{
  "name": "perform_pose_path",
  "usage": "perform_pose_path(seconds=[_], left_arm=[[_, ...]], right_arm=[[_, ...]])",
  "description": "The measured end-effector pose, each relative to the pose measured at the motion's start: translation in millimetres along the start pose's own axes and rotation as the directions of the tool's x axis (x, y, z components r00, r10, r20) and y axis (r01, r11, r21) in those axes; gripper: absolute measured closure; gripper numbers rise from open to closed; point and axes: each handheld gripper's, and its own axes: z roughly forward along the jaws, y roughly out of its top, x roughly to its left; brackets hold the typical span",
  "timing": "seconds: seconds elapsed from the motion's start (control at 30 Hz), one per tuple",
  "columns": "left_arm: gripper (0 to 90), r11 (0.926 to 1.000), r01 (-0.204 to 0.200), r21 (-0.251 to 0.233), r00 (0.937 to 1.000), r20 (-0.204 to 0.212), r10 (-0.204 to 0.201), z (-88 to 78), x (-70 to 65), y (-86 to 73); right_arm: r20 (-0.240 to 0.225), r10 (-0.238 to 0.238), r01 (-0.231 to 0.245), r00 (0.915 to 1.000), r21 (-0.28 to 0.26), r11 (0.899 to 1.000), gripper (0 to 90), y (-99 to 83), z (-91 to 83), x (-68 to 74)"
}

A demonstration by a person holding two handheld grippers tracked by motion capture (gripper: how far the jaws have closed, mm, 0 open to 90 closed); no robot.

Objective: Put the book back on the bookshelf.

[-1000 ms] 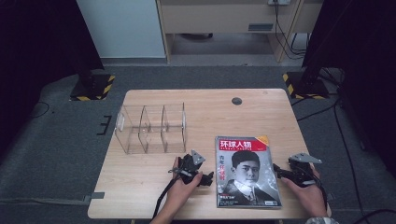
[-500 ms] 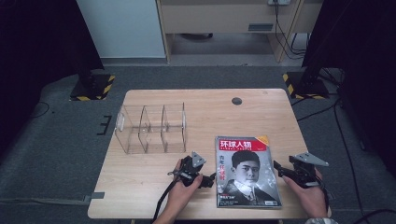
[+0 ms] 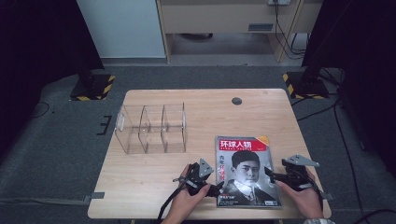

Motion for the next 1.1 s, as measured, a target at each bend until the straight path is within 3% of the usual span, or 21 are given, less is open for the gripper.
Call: perform_pose_path(seconds=[0.07, 0.2, 0.3, 0.5, 0.8, 0.9, 1.1], left_arm=[[7.3, 1.0000, 0.005, -0.006, 0.9999, 0.017, -0.005, -1.0, -1.1, 0.8], [7.6, 0.9994, 0.011, -0.034, 0.9994, 0.034, -0.010, -2.4, -2.8, 3.9], [7.7, 0.9993, 0.011, -0.036, 0.9987, 0.050, -0.009, -0.8, -6.9, 2.9], [9.9, 0.9986, -0.044, -0.029, 0.9959, 0.078, 0.046, 2.4, -20.0, 3.1], [12.1, 0.9982, -0.059, 0.010, 0.9978, 0.030, 0.059, 9.8, -25.6, 0.3], [13.2, 0.9981, -0.059, 0.019, 0.9979, 0.028, 0.059, 11.2, -25.9, -0.7], [15.8, 0.9940, -0.098, 0.048, 0.9944, 0.044, 0.096, 14.2, -31.7, -2.2]], right_arm=[[-0.035, -0.035, 0.035, 0.9988, 0.012, 0.999, 10.9, -0.4, 2.8, 4.1], [-0.051, -0.068, 0.070, 0.9964, 0.035, 0.997, 17.0, -1.7, 6.7, 10.4], [-0.049, -0.061, 0.063, 0.9969, 0.047, 0.997, 20.6, -3.1, 8.1, 10.2], [-0.055, -0.040, 0.042, 0.9977, 0.035, 0.998, 27.1, -3.5, 8.7, 8.6], [-0.033, -0.016, 0.017, 0.9993, 0.037, 0.999, 30.2, -5.0, 8.2, 6.0], [-0.038, -0.015, 0.016, 0.9992, 0.049, 0.999, 29.0, -5.4, 10.2, 7.0], [-0.047, -0.002, 0.005, 0.9989, 0.064, 0.998, 26.9, -6.2, 13.2, 7.1]])
